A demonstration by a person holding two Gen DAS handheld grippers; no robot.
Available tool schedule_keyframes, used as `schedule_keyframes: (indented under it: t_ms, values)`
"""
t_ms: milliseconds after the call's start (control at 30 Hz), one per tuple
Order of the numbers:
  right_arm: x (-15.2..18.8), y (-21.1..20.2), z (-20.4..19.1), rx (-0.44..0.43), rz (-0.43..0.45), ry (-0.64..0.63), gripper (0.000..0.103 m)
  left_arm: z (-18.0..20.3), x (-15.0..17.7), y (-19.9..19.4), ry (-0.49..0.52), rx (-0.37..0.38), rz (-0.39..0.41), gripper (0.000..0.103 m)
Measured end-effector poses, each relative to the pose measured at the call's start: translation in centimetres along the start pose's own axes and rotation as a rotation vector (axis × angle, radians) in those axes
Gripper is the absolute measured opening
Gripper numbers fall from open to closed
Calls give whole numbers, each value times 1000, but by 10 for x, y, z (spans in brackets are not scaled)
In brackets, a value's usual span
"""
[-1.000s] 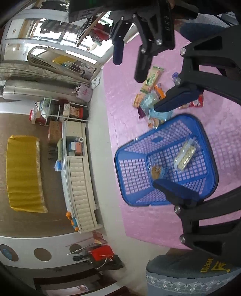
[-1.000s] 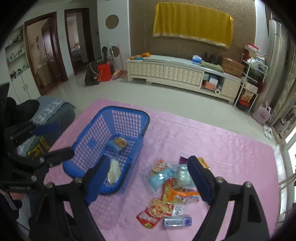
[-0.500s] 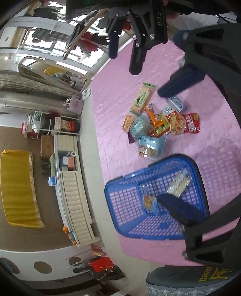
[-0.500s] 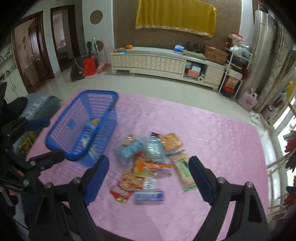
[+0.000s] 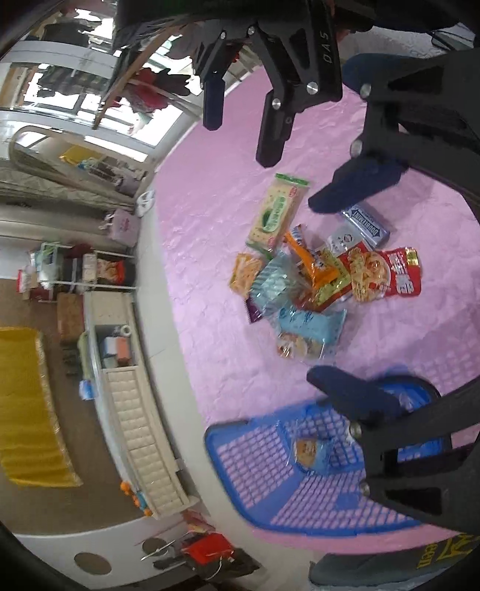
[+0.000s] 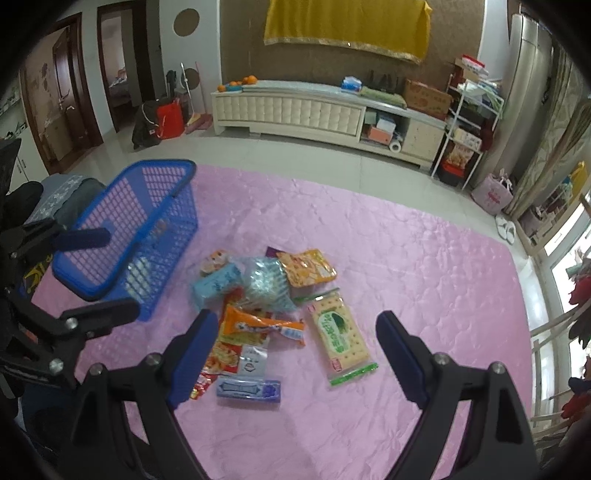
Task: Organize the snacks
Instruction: 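Withdraw both tools from the basket back toward the snack pile, then grasp the light blue cartoon packet with the left tool while the right tool grasps the large blue-striped bag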
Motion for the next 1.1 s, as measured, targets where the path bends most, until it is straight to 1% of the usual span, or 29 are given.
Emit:
schedule_keyframes:
  t_ms: [200,267,333,467,533,567,667,700,833,900,967,1000,1067,1100]
  values:
    - [13,31,8,-17,-43,11,90,0,7,41,10,-25,-60,78]
    - [13,39,10,-21,-52,8,90,-5,9,52,0,-34,-81,74]
    - [13,48,9,-27,-59,3,90,-12,12,62,-8,-53,-105,71]
    - [12,67,8,-42,-75,2,90,-24,12,80,-2,-106,-139,71]
    - [13,78,7,-52,-87,6,90,-30,12,89,-6,-116,-154,69]
    - [14,83,6,-56,-94,8,90,-33,10,92,20,-144,-154,69]
    - [15,96,2,-75,-112,13,90,-38,8,102,59,-184,-175,69]
    - [15,100,1,-80,-116,14,90,-39,7,105,63,-185,-182,69]
    - [14,111,4,-84,-130,39,90,-38,13,124,49,-130,-234,49]
    - [14,114,5,-95,-134,52,90,-40,15,133,43,-132,-253,48]
    - [15,119,4,-105,-142,52,90,-50,19,139,23,-147,-267,48]
    - [16,121,4,-103,-146,45,90,-52,19,141,20,-160,-273,45]
    - [17,126,2,-102,-154,40,90,-50,15,145,36,-165,-266,45]
    - [17,129,2,-108,-160,44,90,-51,14,148,33,-180,-273,45]
Point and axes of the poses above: each gripper's, at about its wrist camera, not at the fingertips, and y roughly the way its jaws point, z to its right, x to its underside, the point moved 10 cm from there along y, roughly the way its jaws point, and after that the axes turned 9 degrees about x, right-handed, at the moved point
